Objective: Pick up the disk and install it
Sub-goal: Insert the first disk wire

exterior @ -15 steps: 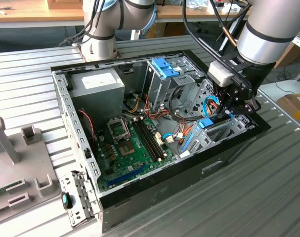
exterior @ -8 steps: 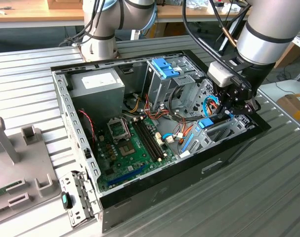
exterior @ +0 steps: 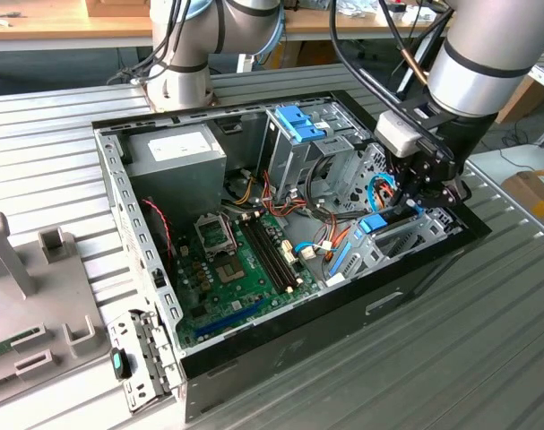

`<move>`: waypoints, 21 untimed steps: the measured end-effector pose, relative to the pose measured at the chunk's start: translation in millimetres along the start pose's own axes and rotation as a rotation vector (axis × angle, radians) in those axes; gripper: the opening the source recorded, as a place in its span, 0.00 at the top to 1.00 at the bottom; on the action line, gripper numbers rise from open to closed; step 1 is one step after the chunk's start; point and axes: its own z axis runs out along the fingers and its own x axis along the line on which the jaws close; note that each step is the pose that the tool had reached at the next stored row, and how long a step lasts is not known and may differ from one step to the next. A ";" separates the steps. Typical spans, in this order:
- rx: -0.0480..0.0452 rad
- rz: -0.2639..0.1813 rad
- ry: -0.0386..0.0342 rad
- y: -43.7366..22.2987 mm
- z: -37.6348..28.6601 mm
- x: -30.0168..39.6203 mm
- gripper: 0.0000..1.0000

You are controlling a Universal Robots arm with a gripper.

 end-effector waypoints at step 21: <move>-0.0014 0.009 0.0000 -0.1 -1.5 0.0 0.84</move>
